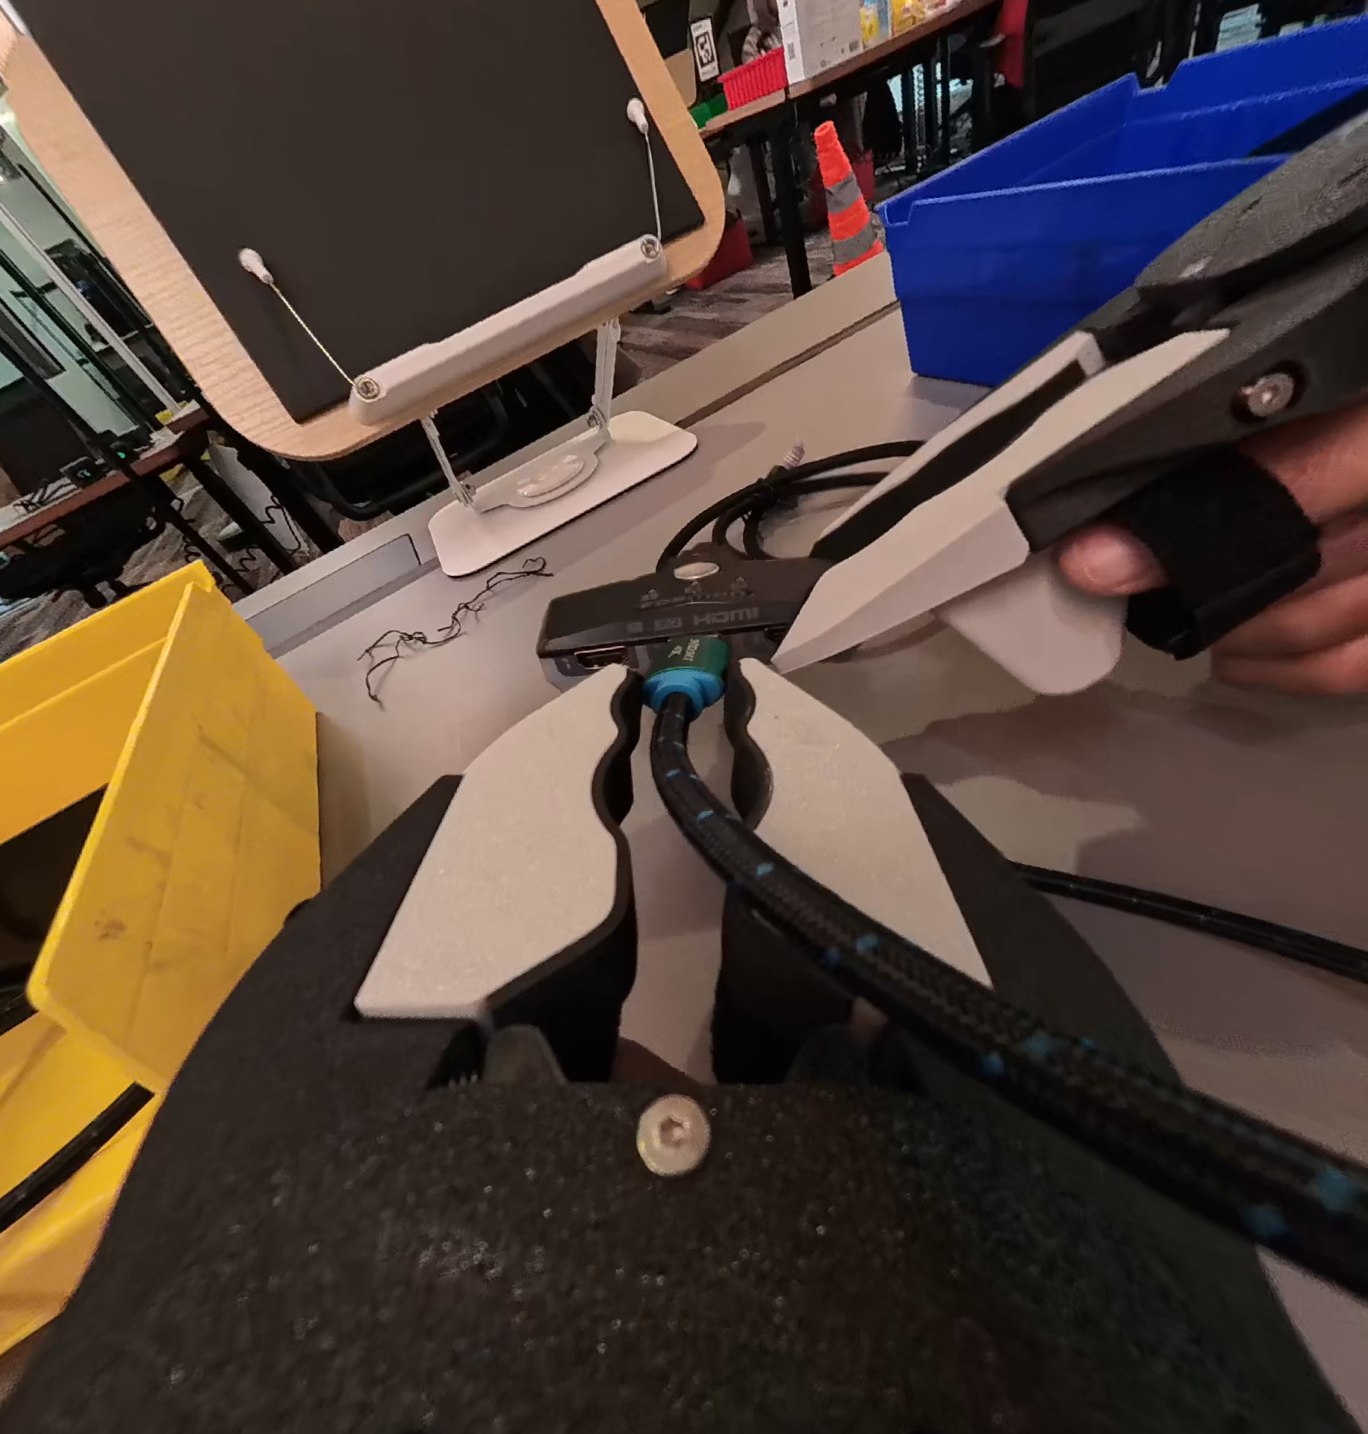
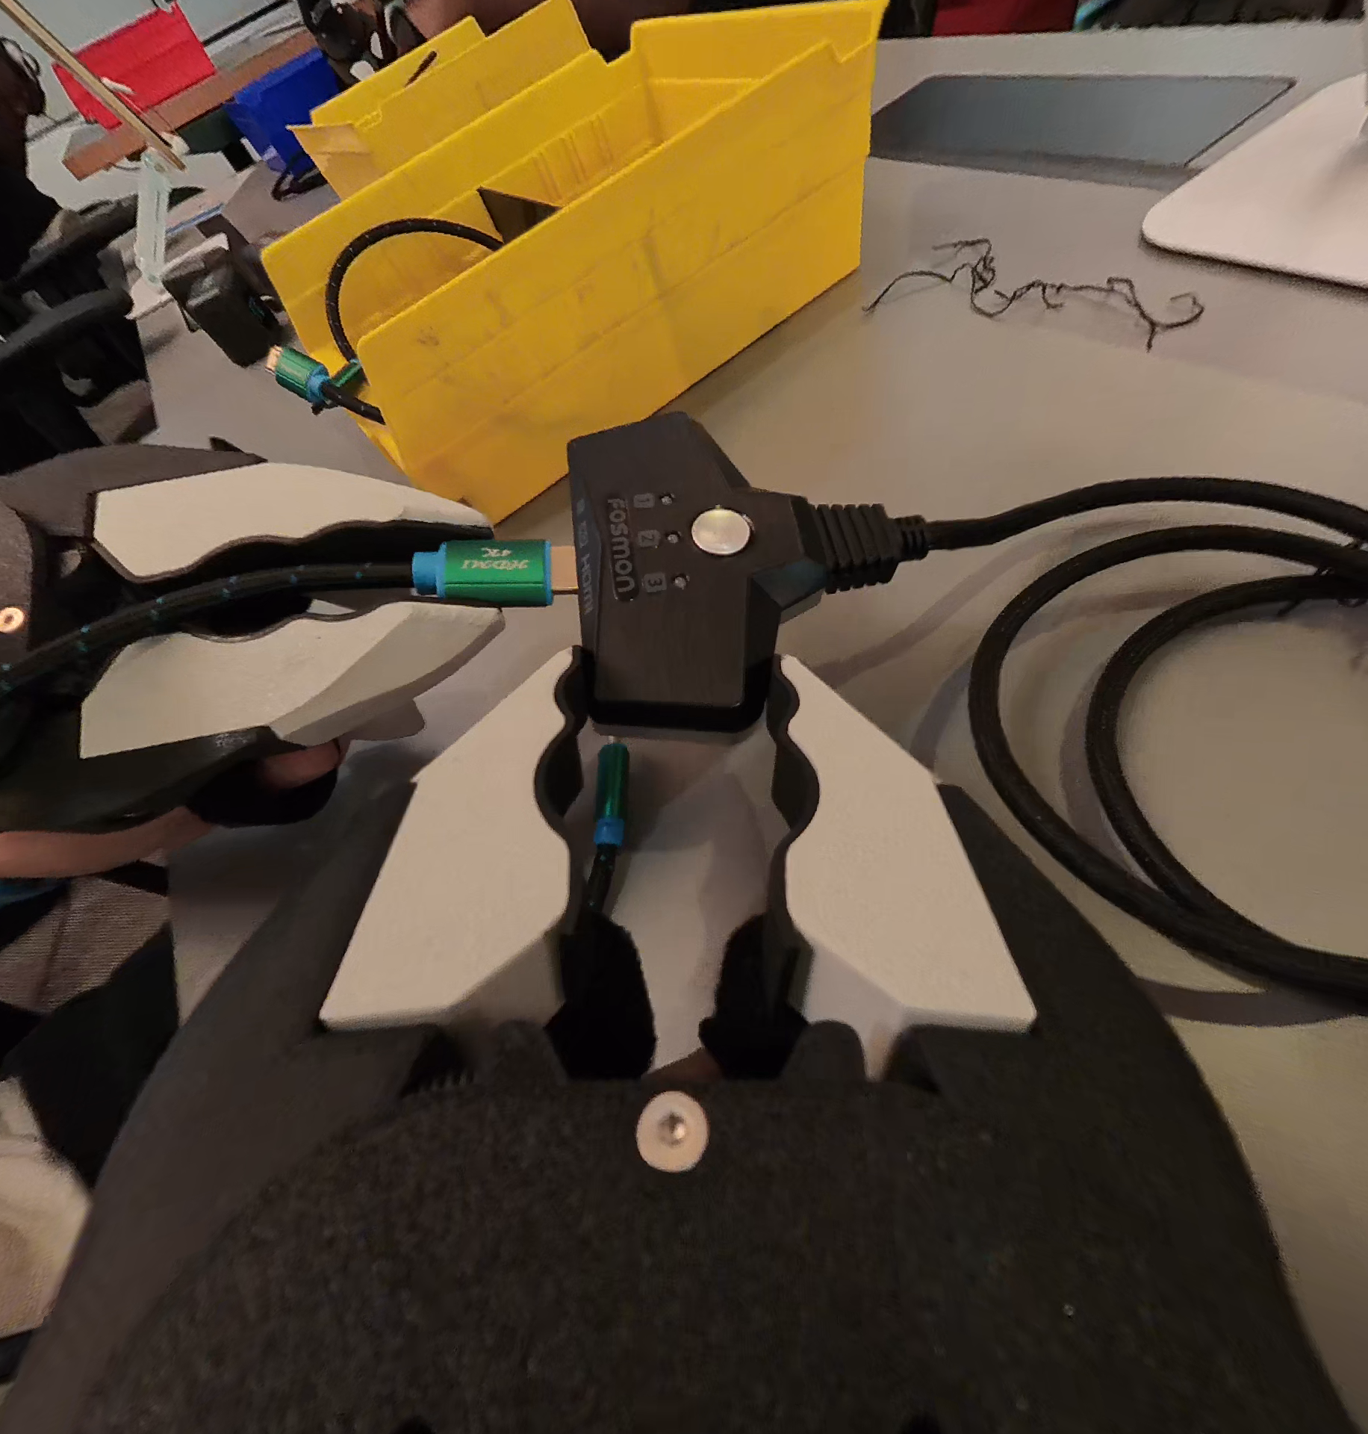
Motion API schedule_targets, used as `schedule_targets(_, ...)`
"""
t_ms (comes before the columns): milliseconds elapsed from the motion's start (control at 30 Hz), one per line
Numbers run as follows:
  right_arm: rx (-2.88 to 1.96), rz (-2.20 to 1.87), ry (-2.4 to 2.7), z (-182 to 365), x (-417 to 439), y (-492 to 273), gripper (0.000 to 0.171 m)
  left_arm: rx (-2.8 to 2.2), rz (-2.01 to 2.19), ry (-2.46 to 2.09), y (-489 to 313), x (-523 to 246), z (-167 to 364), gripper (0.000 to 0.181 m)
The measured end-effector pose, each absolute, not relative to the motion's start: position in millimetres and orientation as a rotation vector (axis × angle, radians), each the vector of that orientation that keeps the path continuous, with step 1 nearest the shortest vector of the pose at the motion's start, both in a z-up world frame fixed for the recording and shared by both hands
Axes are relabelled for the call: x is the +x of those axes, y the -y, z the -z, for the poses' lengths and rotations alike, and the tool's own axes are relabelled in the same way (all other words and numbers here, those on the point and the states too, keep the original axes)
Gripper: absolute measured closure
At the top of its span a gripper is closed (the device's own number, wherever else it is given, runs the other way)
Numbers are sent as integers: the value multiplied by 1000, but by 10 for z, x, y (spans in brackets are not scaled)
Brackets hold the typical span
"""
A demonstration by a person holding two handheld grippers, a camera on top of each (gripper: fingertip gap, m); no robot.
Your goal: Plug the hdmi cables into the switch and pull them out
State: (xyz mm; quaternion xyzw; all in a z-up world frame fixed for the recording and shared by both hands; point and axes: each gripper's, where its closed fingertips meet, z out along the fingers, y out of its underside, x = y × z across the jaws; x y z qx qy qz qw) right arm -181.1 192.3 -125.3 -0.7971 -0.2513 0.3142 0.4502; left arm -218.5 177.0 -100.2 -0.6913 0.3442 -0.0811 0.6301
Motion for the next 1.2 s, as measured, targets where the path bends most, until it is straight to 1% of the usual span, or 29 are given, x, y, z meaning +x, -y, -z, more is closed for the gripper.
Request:
schedule_targets(233, -1916, -788, 620, 1145, -1831, -1892, 125, -1488, 269, -734, -1749, -2190, 872, 161)
schedule_targets(300, -1918, -839, 589, 1123, -1861, -1871, 125, -1468, 250, -708, -1765, -2182, 863, 161)
schedule_targets(467, -1903, -797, 584, 1116, -1797, -1898, 125, -1442, 276, -728, -1789, -2128, 880, 161)
schedule_targets(800, -1903, -876, 539, 1125, -1798, -1931, 125, -1453, 240, -767, -1853, -2145, 884, 161)
schedule_targets(967, -1873, -803, 594, 1178, -1666, -1949, 123, -1557, 307, -760, -1984, -2215, 1017, 161)
schedule_targets(1100, -1983, -733, 625, 1387, -1597, -1986, 120, -1594, 258, -838, -1999, -2184, 1123, 161)
schedule_targets(1200, -2027, -827, 620, 1468, -1741, -1934, 115, -1629, 256, -854, -1980, -2161, 1167, 161)
